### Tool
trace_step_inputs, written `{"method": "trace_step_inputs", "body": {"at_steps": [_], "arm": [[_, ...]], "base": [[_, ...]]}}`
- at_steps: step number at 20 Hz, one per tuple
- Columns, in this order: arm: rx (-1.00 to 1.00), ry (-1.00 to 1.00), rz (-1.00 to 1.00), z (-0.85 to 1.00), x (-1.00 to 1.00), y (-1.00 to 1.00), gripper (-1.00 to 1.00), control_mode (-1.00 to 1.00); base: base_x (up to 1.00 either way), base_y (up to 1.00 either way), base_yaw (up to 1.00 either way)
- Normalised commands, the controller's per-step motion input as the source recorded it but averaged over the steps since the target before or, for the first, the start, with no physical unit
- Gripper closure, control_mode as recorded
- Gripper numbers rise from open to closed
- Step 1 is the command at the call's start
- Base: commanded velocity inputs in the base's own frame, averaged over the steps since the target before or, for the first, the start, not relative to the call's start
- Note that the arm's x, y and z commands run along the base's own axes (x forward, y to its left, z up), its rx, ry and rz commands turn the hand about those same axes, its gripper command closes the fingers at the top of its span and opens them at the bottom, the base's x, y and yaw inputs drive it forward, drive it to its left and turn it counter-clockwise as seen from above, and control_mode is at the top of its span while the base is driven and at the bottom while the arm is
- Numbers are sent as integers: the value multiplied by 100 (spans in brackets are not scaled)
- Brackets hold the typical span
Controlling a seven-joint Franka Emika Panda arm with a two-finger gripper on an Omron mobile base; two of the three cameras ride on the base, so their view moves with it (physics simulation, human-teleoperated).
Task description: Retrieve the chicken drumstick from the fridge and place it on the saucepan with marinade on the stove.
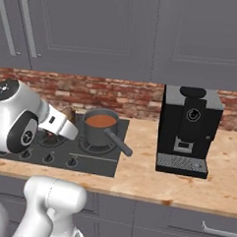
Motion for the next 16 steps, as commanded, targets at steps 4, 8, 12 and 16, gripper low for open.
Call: {"method": "trace_step_inputs", "body": {"at_steps": [4,8,12,16], "arm": [[0,0,0,0,70,0,100,-100],[0,0,7,-12,50,-3,100,-100],[0,0,8,-27,44,0,100,-100],[0,0,3,-1,51,0,100,-100]], "base": [[0,0,0],[0,0,0],[0,0,0],[0,0,0]]}}
